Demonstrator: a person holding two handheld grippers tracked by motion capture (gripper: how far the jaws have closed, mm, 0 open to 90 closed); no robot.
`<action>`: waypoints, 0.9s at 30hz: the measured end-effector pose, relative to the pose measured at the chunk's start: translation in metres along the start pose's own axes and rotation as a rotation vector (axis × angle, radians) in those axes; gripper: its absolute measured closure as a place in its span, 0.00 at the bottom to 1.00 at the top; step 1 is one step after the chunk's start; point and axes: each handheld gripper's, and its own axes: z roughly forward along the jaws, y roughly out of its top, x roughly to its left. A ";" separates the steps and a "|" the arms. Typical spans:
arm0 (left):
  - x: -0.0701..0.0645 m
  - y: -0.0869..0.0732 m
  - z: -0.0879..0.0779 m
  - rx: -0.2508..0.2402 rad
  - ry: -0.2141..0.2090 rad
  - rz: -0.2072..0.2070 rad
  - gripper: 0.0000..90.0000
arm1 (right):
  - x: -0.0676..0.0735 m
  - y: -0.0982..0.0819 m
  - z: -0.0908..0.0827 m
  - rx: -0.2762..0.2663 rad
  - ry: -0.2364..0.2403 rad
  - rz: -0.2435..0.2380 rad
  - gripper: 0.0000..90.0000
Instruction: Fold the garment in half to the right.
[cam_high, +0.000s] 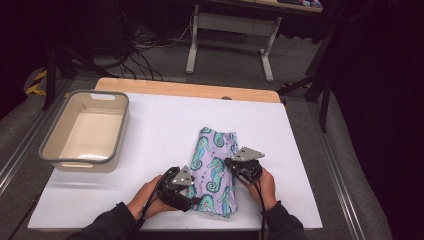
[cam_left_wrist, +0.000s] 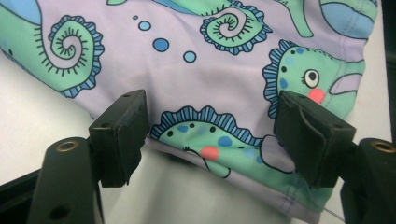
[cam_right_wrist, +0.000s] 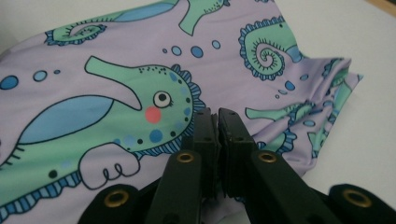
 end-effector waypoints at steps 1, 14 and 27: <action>-0.001 0.000 0.001 -0.002 0.001 -0.011 0.30 | -0.001 -0.002 0.000 0.005 0.003 0.006 0.96; -0.011 -0.012 -0.004 -0.001 -0.034 -0.015 0.65 | -0.008 -0.014 -0.008 -0.007 -0.029 0.041 0.96; -0.028 -0.007 0.002 -0.033 -0.020 0.039 0.79 | -0.013 -0.016 -0.003 -0.002 -0.072 -0.001 0.95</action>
